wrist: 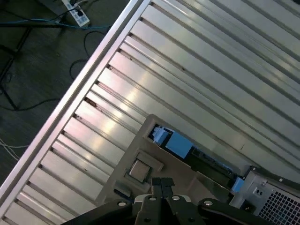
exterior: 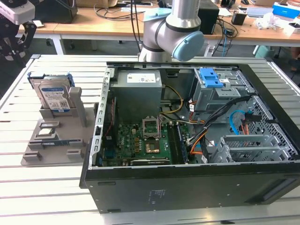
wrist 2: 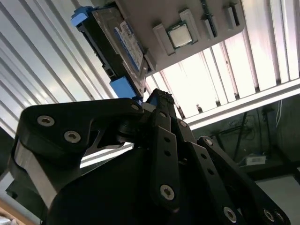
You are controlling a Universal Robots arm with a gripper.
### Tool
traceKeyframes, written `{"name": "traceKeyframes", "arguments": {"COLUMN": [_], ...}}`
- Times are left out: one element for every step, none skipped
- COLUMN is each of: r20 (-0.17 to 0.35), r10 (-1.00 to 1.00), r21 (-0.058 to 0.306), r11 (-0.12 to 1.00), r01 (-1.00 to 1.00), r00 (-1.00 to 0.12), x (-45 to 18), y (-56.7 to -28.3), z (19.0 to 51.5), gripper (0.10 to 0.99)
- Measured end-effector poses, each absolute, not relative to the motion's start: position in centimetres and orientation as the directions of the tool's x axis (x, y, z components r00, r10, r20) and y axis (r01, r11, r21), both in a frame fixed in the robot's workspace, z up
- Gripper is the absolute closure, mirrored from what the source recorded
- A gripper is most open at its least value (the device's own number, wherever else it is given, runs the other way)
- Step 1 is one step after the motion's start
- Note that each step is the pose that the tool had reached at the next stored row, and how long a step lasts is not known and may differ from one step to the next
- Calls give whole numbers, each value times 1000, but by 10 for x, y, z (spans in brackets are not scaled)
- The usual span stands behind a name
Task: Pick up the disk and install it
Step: 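Pick up the disk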
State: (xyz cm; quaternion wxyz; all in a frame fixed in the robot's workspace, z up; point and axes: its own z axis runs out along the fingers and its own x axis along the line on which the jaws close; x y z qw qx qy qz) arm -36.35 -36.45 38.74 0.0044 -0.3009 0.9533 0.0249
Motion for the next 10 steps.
{"name": "traceKeyframes", "arguments": {"r20": [-23, -23, -23, -23, -23, -23, -23, -23, -23, -23], "r10": [-589, -601, -629, -651, -667, -678, -695, -715, -727, -743], "r21": [45, 45, 45, 45, 45, 45, 45, 45, 45, 45], "r11": [806, 797, 776, 757, 744, 733, 717, 698, 685, 668], "r01": [-590, -602, -630, -652, -667, -678, -695, -715, -728, -743], "r00": [-808, -799, -777, -759, -745, -735, -719, -699, -686, -669], "x": [-364, -364, -364, -364, -364, -364, -364, -364, -364, -364], "y": [-364, -364, -364, -364, -364, -364, -364, -364, -364, -364], "z": [387, 387, 387, 387, 387, 387, 387, 387, 387, 387], "gripper": [980, 980, 980, 980, 980, 980, 980, 980, 980, 980]}}
